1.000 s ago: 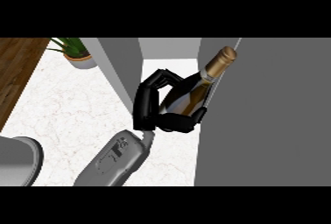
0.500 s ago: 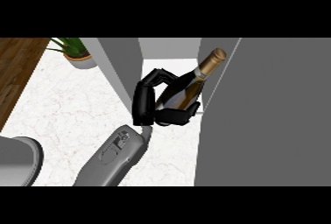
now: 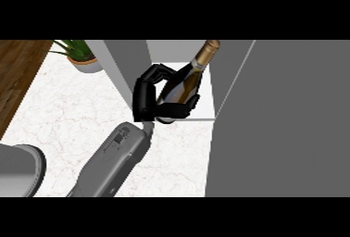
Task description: Pick up the wine, place it into the cabinet and close the cabinet
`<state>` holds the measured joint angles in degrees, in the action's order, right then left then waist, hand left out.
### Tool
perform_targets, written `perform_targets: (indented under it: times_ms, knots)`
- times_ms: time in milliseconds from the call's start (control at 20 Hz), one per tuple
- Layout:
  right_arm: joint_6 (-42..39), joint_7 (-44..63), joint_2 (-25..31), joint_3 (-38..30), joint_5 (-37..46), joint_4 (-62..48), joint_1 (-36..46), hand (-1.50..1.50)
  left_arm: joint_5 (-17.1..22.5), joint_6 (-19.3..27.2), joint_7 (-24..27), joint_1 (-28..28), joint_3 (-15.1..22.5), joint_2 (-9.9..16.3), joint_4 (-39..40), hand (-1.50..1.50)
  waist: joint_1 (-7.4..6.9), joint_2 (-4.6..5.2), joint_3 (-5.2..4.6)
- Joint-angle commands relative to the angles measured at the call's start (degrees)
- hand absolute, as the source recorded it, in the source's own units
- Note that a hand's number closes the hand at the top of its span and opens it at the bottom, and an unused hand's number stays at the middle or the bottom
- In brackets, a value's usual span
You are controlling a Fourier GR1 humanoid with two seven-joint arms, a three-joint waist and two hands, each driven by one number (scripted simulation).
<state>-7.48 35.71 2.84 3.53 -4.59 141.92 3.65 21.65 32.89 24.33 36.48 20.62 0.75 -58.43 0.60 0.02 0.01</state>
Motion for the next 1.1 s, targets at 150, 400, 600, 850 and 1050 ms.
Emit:
perform_targets:
  times_ms: [150,400,600,850,1050]
  knots:
    - [0.9,-0.2,-1.6,2.2,-0.7,2.6,-0.2,-1.50,3.5,-4.2,2.6,6.9,-3.8,-0.7,11.1,1.50,0.36,0.12,-0.02]
    - [1.9,3.3,-1.4,2.3,-1.9,4.2,1.4,-1.50,3.9,-10.5,1.2,10.7,-8.7,2.7,17.8,1.50,0.34,0.17,-0.04]
    - [0.2,0.0,-1.1,0.1,-4.0,2.8,-1.5,-1.50,6.4,-4.5,4.4,14.4,-5.0,-0.7,23.1,1.50,1.25,0.30,-0.01]
    - [0.8,5.4,-0.3,-0.5,-5.8,6.9,-0.7,-1.50,5.2,-6.6,8.2,16.1,-8.9,-0.7,28.2,1.50,1.09,0.25,-0.03]
    - [-1.5,-0.4,-1.0,0.6,-3.6,2.9,-2.7,-1.50,3.7,-3.8,12.2,19.5,-10.0,-0.7,32.4,1.50,1.22,0.36,-0.01]
